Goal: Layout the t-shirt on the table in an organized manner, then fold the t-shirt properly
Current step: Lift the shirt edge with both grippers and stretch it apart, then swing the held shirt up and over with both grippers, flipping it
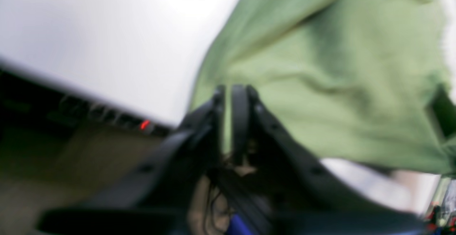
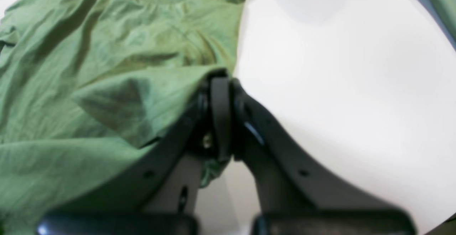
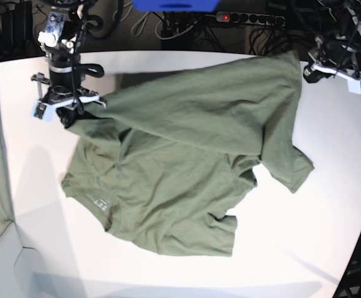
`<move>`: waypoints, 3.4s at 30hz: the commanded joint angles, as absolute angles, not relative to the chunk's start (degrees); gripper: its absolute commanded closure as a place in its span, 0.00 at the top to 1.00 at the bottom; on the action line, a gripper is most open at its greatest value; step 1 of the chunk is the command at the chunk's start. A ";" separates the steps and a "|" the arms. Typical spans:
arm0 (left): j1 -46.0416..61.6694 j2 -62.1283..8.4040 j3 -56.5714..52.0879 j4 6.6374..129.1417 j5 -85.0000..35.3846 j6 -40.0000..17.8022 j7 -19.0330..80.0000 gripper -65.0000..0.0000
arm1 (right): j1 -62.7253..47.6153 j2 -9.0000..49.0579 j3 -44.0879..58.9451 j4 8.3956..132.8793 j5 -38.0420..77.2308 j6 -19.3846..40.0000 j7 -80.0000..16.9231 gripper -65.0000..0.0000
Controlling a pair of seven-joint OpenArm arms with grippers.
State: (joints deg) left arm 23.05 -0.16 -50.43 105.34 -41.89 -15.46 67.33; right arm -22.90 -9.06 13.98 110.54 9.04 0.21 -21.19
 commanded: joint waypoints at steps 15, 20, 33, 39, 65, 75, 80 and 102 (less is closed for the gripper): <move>21.49 -0.40 -41.54 105.80 -30.29 -15.60 62.02 0.53 | -22.55 -9.00 13.93 111.43 9.19 0.22 -19.56 0.00; 21.49 -0.31 -37.67 105.71 -27.12 -15.34 60.88 0.53 | -22.46 -9.00 13.93 111.43 9.19 0.22 -19.56 0.00; 21.85 -0.75 -37.76 101.58 -26.77 -15.25 60.97 0.53 | -22.37 -9.00 13.93 111.43 9.19 0.22 -19.56 0.00; 21.49 -0.84 -37.76 98.15 -26.77 -15.25 60.97 0.53 | -22.29 -9.00 13.93 111.43 9.19 0.22 -19.56 0.00; 18.77 0.57 -37.93 103.60 -20.62 -15.34 58.07 0.00 | -22.20 -9.00 13.85 111.43 9.19 0.22 -19.56 0.00; 14.20 0.84 -37.93 114.07 -29.85 -15.25 60.44 0.00 | -20.88 -9.00 13.85 112.40 9.19 0.31 -19.47 0.00; 11.74 0.40 -37.93 114.07 -31.87 -15.25 60.35 0.00 | -18.95 -9.00 13.85 113.54 9.19 0.31 -19.47 0.00; -11.65 -6.73 -45.85 114.95 -53.41 -15.25 60.44 0.00 | 3.82 -9.00 8.75 114.33 9.19 0.31 -19.30 0.00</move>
State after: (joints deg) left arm -10.28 -5.96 -46.00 114.02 -51.94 -15.11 61.91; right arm 2.76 -9.02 8.84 112.95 8.95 0.14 -21.21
